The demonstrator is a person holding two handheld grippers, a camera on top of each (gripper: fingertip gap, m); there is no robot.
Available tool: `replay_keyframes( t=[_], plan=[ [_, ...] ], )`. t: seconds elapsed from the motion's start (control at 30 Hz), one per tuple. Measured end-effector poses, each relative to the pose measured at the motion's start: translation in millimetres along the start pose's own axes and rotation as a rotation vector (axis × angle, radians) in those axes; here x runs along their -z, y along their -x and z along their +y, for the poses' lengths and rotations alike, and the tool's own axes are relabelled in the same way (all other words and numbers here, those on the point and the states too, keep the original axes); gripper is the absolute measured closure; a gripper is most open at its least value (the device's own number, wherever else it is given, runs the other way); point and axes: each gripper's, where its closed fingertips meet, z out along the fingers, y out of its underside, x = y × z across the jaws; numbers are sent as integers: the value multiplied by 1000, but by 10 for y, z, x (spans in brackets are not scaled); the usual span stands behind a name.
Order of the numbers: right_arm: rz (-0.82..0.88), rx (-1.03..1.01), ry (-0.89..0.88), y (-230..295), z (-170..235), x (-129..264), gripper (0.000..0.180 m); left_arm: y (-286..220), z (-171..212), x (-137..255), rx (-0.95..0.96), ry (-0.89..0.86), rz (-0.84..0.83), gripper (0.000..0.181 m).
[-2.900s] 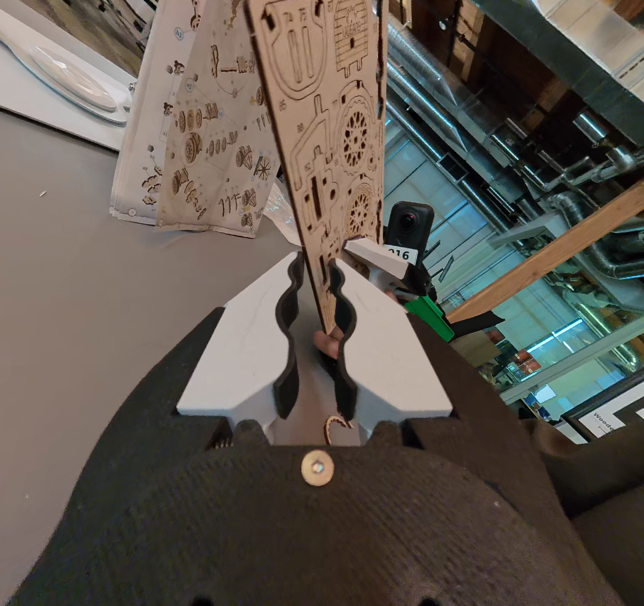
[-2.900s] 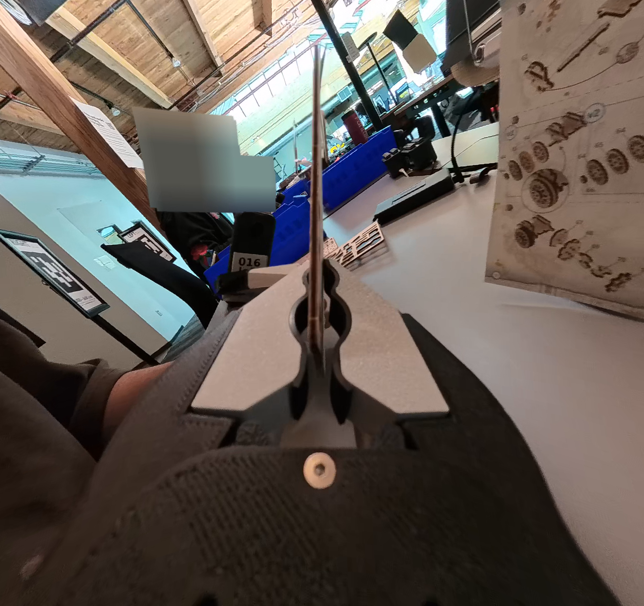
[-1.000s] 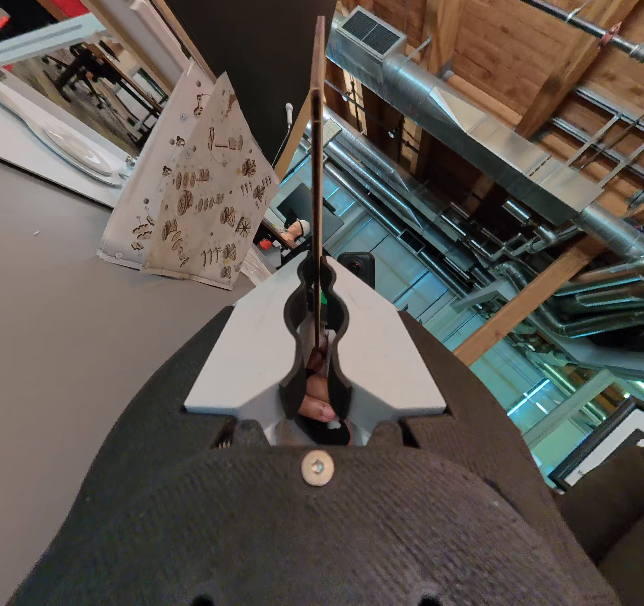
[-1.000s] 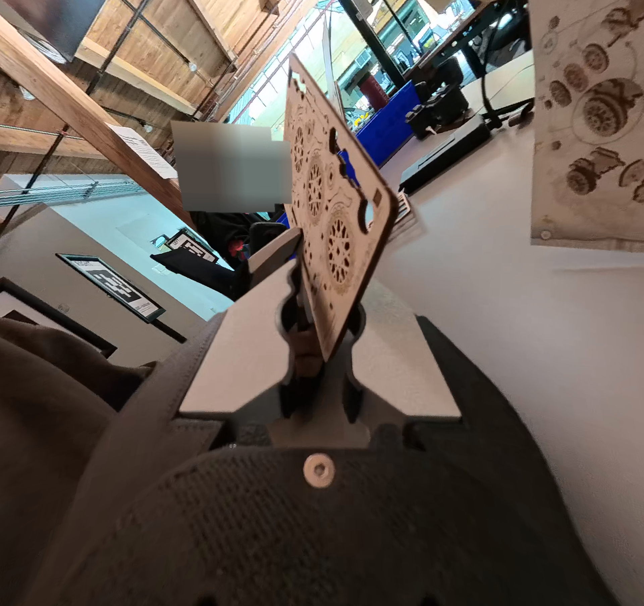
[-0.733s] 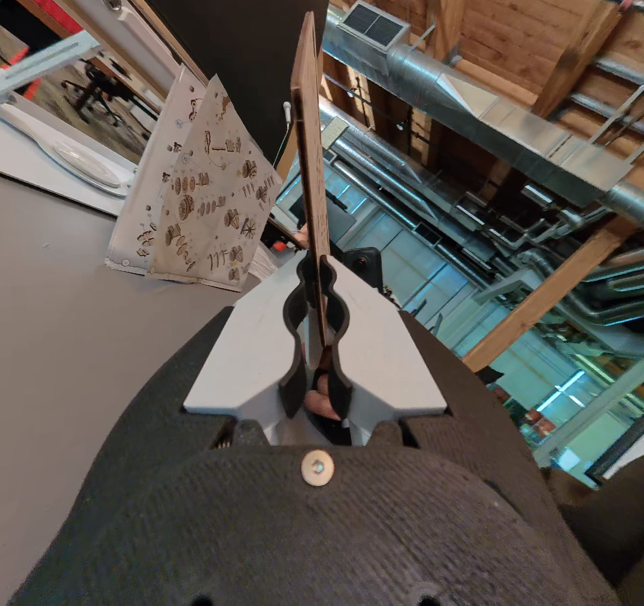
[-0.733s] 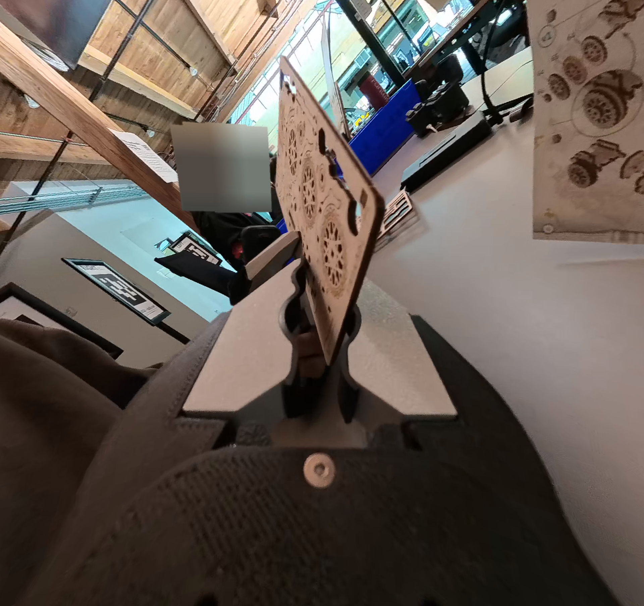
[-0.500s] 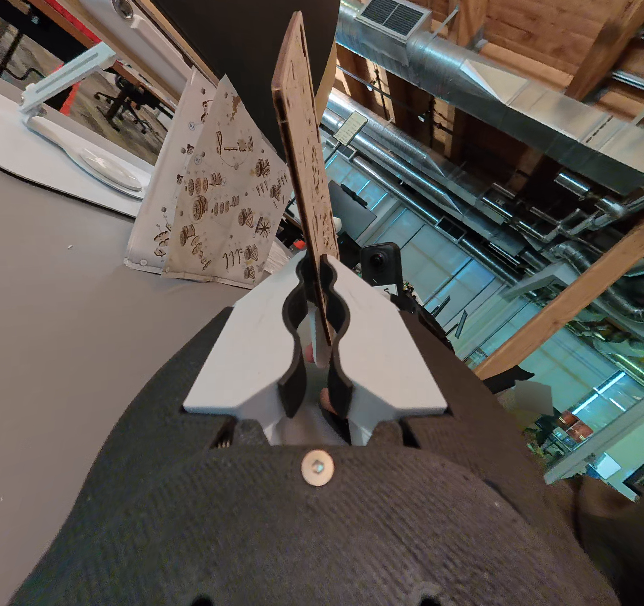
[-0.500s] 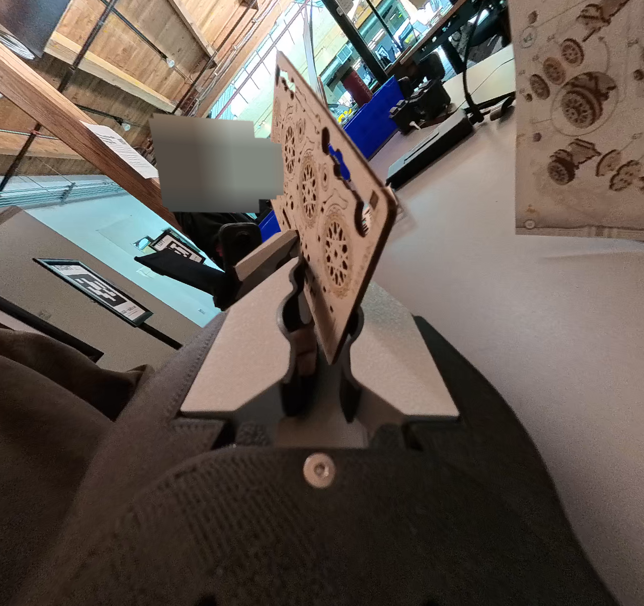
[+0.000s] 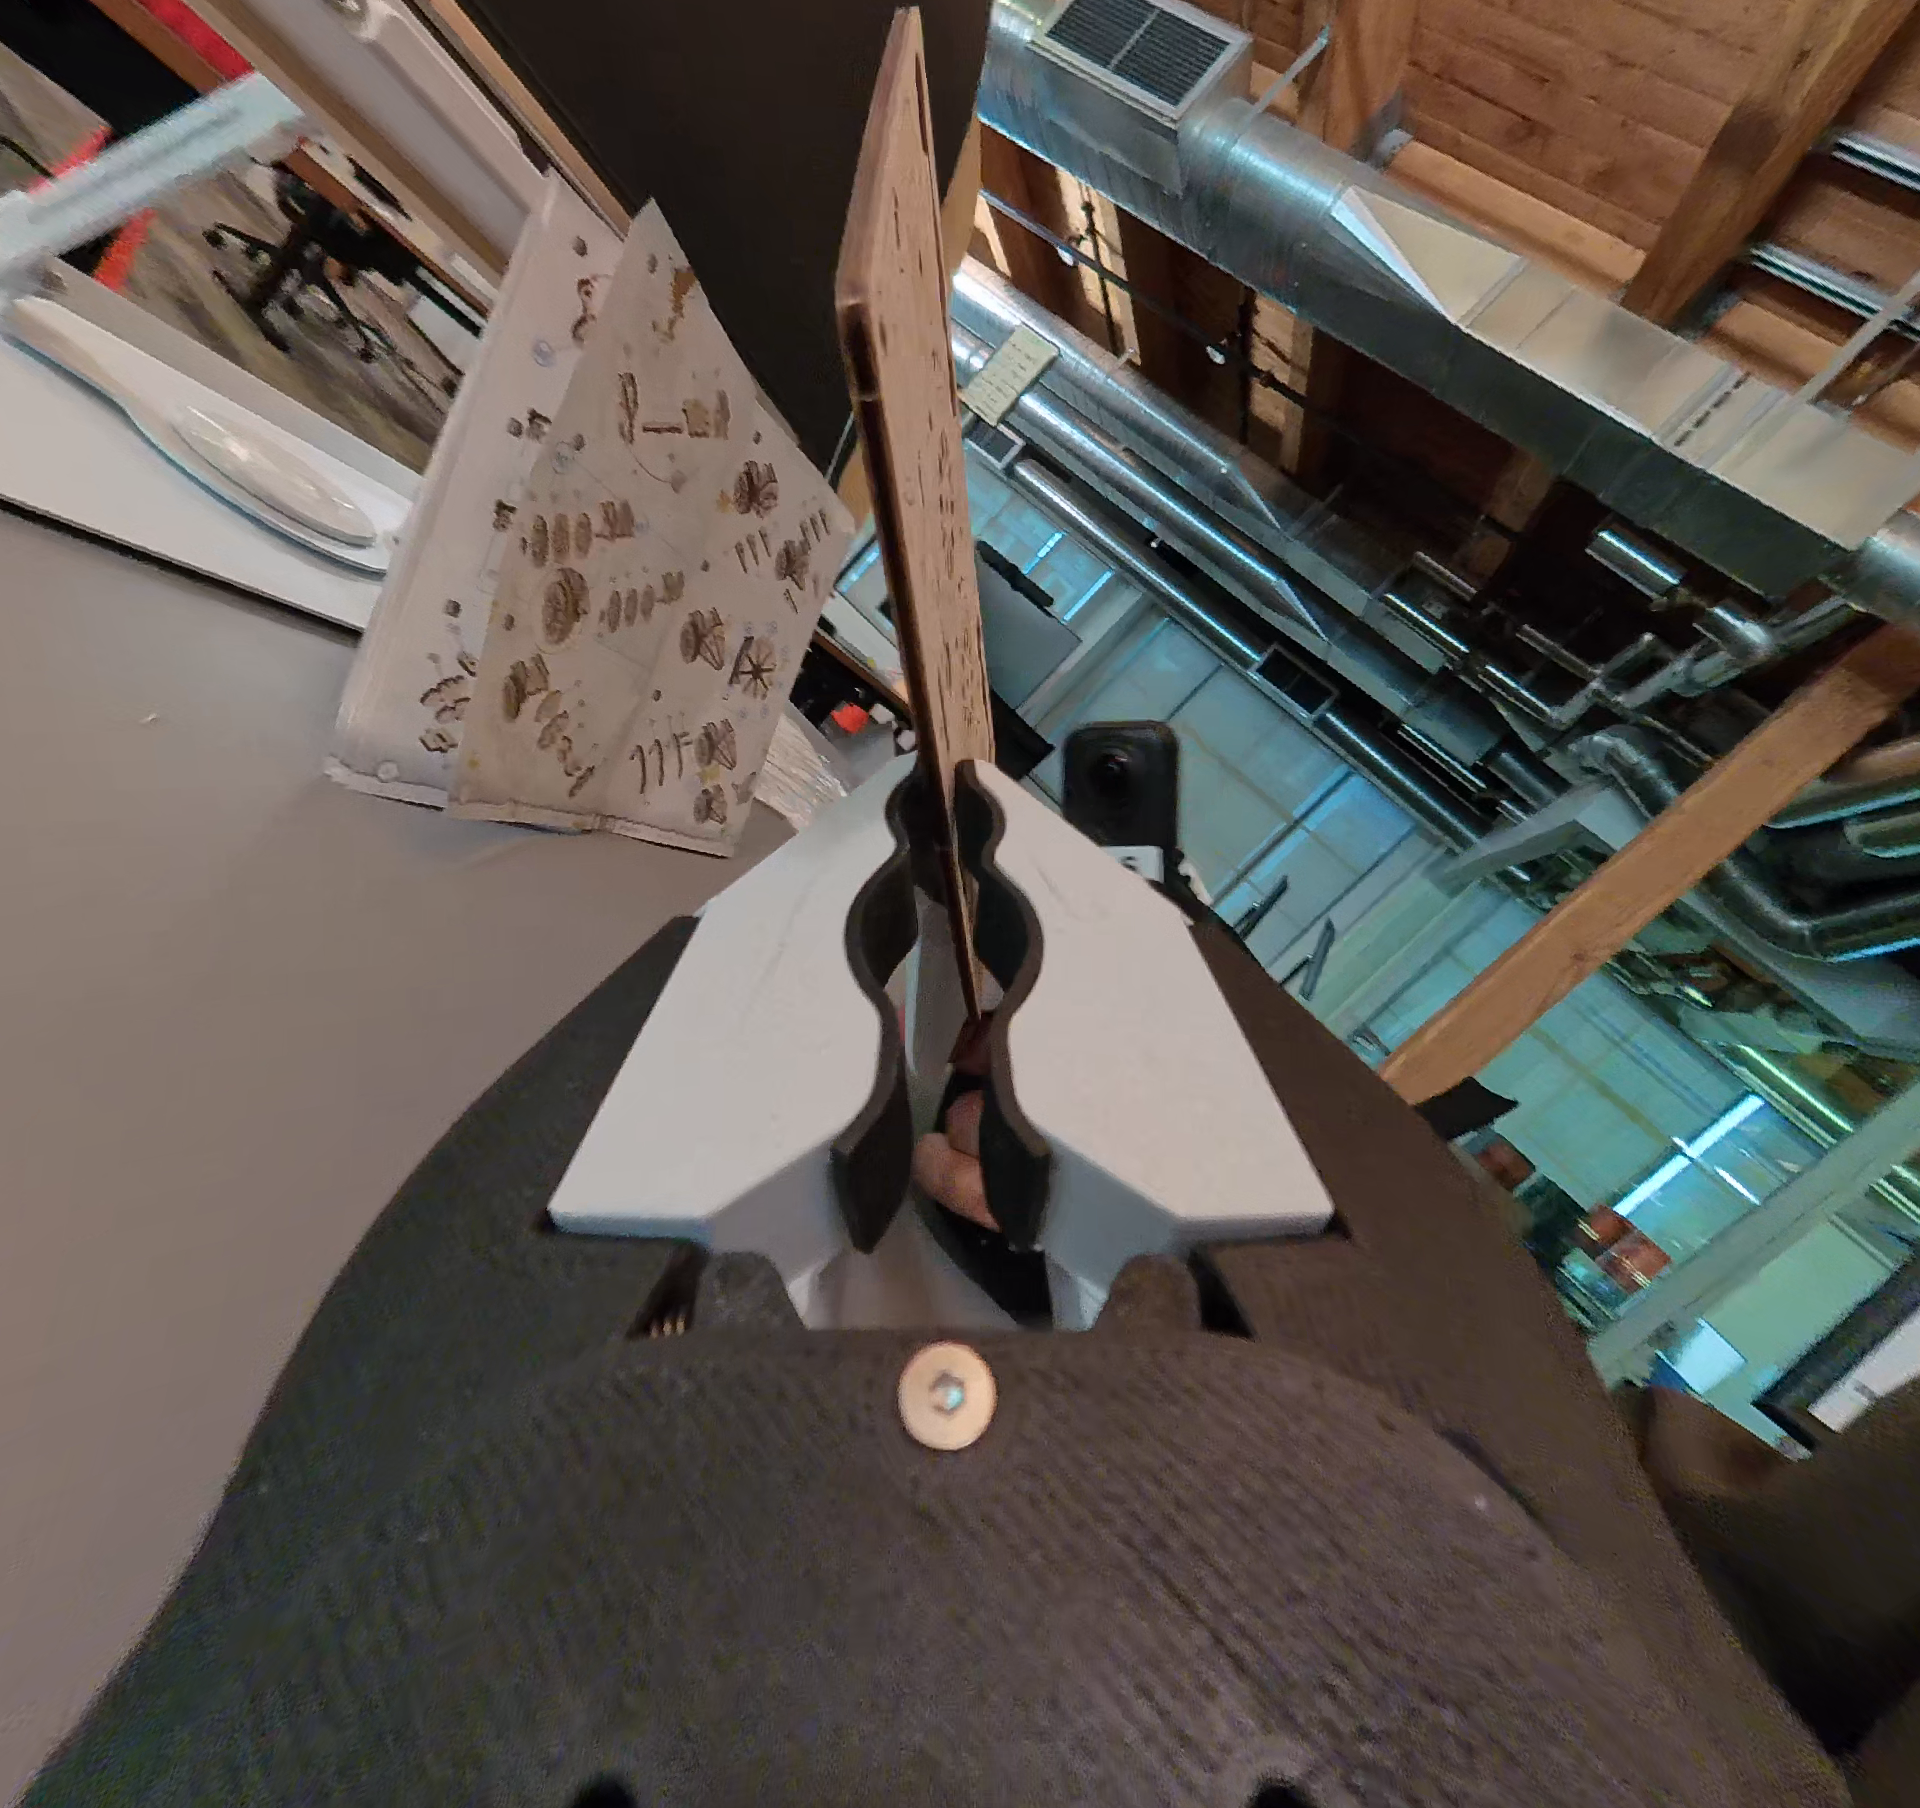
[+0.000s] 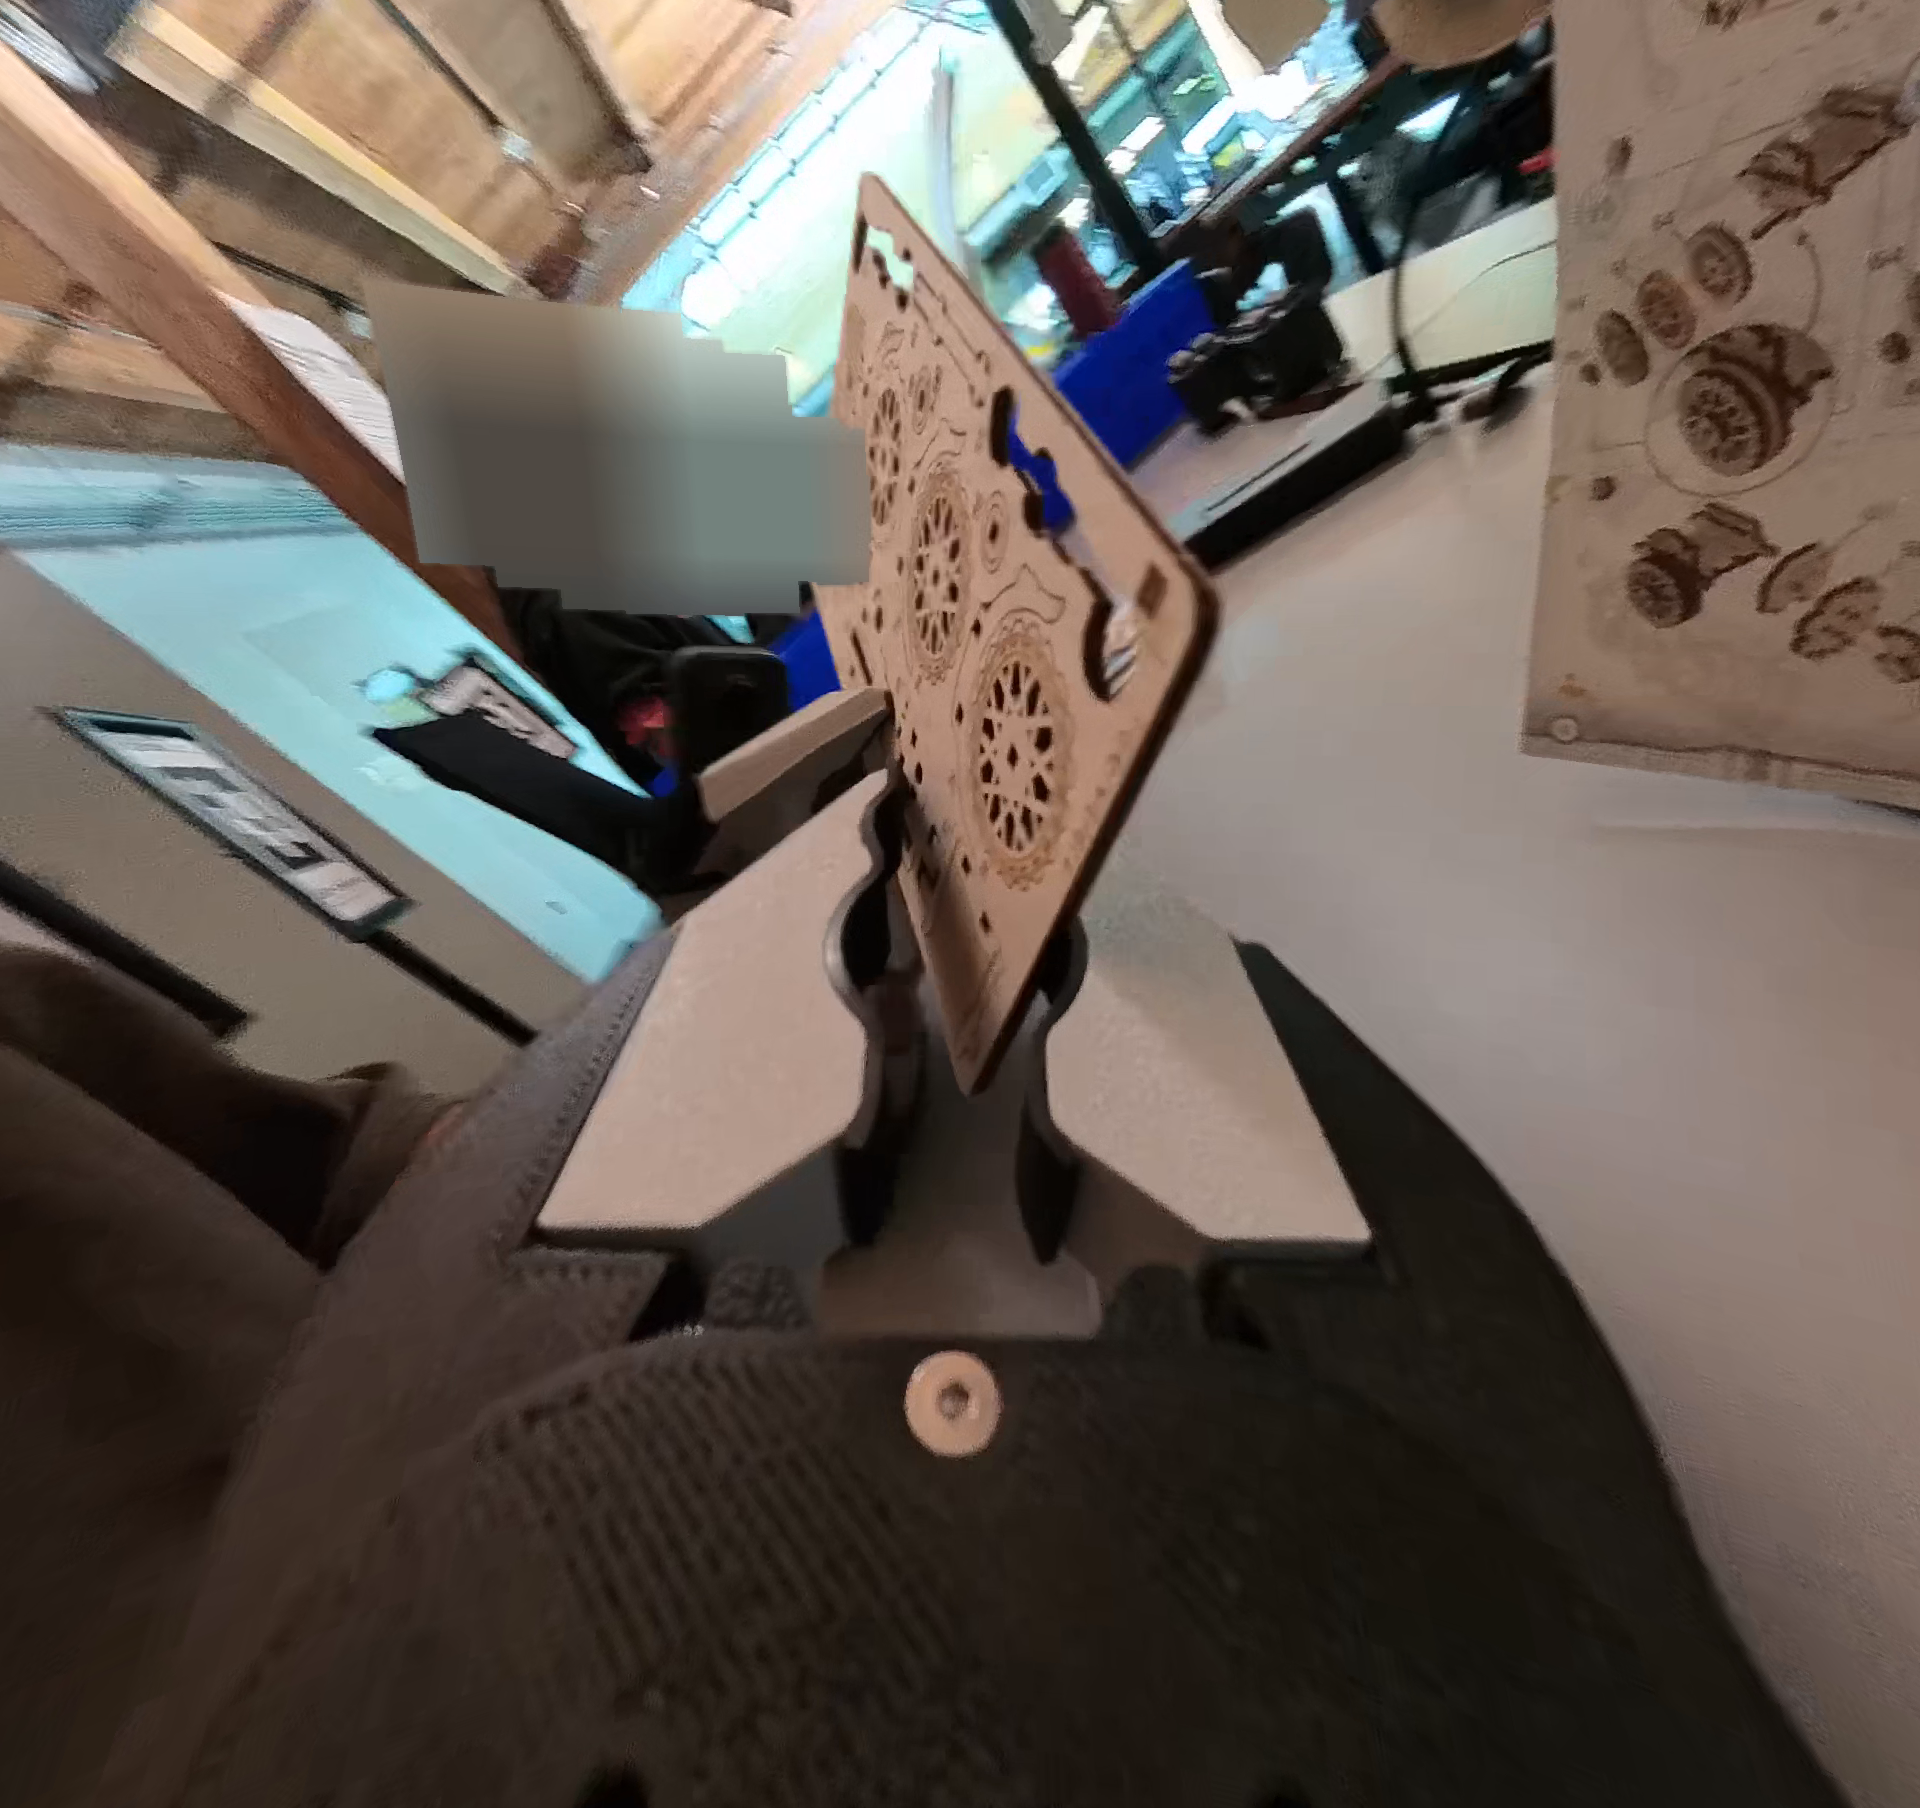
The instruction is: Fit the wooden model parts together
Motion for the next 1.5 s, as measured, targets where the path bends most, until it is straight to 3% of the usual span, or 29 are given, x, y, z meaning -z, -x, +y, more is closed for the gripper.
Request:
replay_keyframes(
  t=[0.07, 0.13, 0.3, 0.43, 0.57, 0.67, 0.8, 0.9, 1.1, 1.2, 1.33, 1.5],
  plan=[
    [-112, -50, -11, 90, -38, 37, 174, -9, 8, -7, 23, 14, 22, 175],
    [-134, -54, -19, 109, -62, 65, 177, -7, 6, -5, 75, 28, 48, 170],
    [-235, -78, -3, 152, -123, 216, 177, -15, -77, 37, 142, 5, 105, 133],
    [-133, -73, -40, -59, -235, 344, 178, 180, -216, 88, -26, -11, -58, 100],
    [-111, -56, -24, -109, -248, 399, 178, 152, -499, 156, -237, 8, -168, 91],
    [-152, -28, 118, -9, -58, 338, 177, -63, -545, 53, -349, 149, -179, 85],
    [-198, 63, 323, 225, 229, 281, 177, -127, -384, 94, -547, 444, -254, 88],
    [-206, 124, 362, 388, 258, 303, 177, -56, -382, 214, -609, 547, -336, 92],
    [-206, 156, 288, 505, 106, 340, 177, -426, 101, 247, -266, 711, -2, 94],
    [-233, 122, 216, 537, -3, 370, 178, -510, 179, 231, -168, 661, 124, 106],
    [-255, 56, 100, 534, -156, 381, 178, -530, 106, 126, -27, 447, 221, 133],
    [-221, 4, 65, 466, -111, 260, 179, -371, 224, 80, 41, 380, 200, 149]
  ],
)
